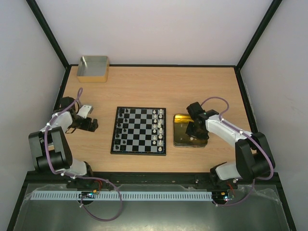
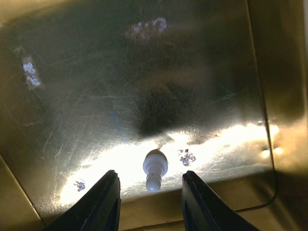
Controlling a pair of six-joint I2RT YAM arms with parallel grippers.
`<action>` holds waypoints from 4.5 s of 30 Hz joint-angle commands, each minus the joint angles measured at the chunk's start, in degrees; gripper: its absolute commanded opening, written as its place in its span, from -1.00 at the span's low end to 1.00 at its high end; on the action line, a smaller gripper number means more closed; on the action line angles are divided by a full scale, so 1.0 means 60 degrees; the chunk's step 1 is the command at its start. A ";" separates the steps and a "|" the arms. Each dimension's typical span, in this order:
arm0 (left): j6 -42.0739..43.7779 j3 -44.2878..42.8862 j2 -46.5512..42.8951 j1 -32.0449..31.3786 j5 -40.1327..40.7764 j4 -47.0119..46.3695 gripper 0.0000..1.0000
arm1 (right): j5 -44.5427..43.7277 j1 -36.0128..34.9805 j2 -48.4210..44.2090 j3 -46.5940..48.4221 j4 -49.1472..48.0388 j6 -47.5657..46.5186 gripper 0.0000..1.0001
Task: Set up the chess pieces on the board
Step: Pick up the chess piece from the storage box, then place the chess piece on the chessboard, then reset both arms
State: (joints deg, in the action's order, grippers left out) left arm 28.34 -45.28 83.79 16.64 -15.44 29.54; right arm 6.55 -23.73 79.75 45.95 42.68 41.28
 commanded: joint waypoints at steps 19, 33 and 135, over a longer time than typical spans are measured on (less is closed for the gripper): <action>-0.0175 0.0208 0.0069 -0.0123 -0.0088 -0.0114 0.99 | 0.0154 0.0175 0.0382 -0.0517 -0.0653 -0.0390 -0.85; -0.0138 0.0688 -0.0524 -0.0136 -0.0268 -0.0174 0.99 | -0.1215 -0.1909 0.0068 0.2578 0.1742 0.0421 -0.92; 0.0305 0.0824 -0.2607 -0.0127 -0.0577 0.0069 0.99 | -0.3168 -0.6623 0.0621 0.4193 0.0700 0.1982 0.23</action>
State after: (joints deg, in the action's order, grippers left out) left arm 27.94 -40.40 70.13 16.03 -17.82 28.03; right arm -4.80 -63.75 86.96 73.10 48.47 52.88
